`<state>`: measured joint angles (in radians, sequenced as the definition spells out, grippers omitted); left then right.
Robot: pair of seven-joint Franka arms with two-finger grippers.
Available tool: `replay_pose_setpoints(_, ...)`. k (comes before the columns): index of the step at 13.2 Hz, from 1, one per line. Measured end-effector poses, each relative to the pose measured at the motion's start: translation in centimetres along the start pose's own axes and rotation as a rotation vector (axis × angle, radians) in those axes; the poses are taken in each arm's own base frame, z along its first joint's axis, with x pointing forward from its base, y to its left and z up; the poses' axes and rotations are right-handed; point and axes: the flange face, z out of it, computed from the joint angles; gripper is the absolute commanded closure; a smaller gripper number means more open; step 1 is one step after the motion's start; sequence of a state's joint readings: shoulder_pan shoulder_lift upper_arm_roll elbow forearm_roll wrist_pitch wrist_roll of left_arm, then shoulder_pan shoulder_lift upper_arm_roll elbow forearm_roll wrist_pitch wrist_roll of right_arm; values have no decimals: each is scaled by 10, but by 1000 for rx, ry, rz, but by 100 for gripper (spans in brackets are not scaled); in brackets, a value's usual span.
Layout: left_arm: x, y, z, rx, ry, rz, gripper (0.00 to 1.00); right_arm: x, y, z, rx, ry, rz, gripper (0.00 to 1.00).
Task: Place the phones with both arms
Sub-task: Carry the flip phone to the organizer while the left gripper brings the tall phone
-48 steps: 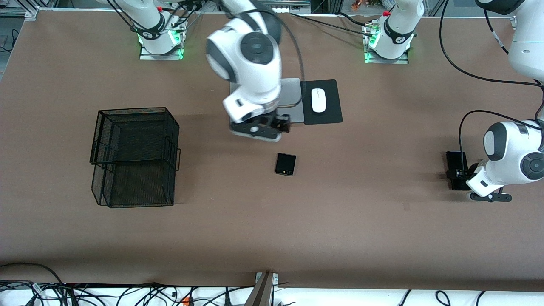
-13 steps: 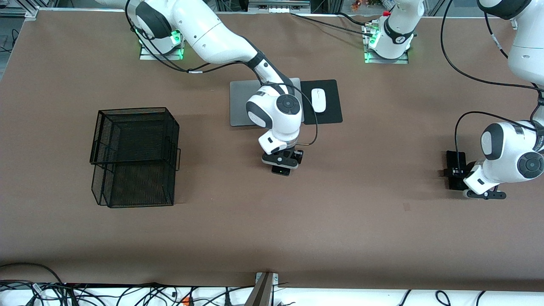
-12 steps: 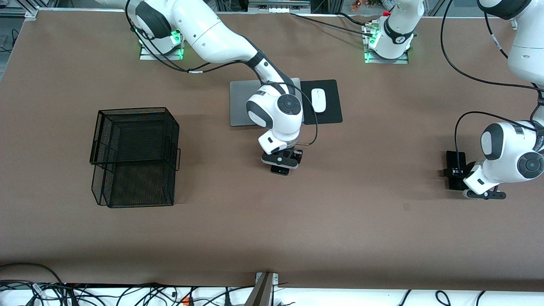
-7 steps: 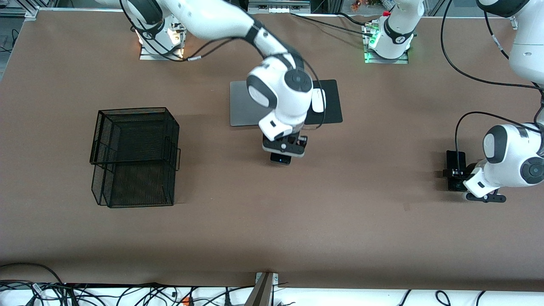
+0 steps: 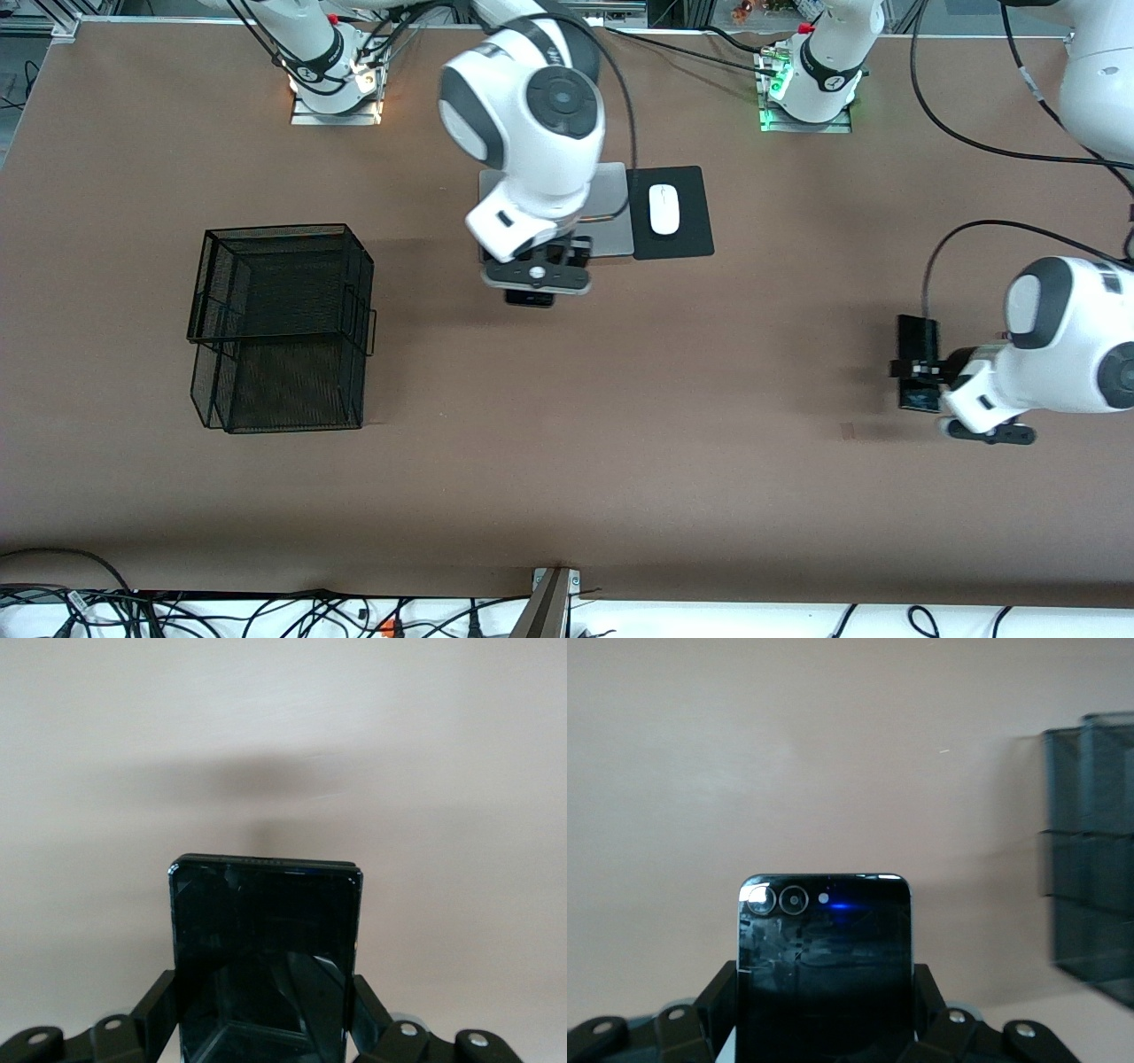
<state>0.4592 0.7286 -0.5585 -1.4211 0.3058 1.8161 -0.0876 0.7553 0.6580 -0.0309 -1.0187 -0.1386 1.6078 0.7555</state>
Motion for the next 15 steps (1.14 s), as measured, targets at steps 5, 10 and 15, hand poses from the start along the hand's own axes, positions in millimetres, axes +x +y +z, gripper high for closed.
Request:
replay_pose_setpoints(5,-5,223,28,-19,14,-45,63,28,209,-8,40,-44,-123,71)
replay_pose_setpoints(10,-38,399,102,-106,90,-119,62,-9,424,62,161,-85,-218,71)
replay_pose_setpoints(15,-58,469,167,-84,118,-146,52,-15,497,125,167,-18,-261,71)
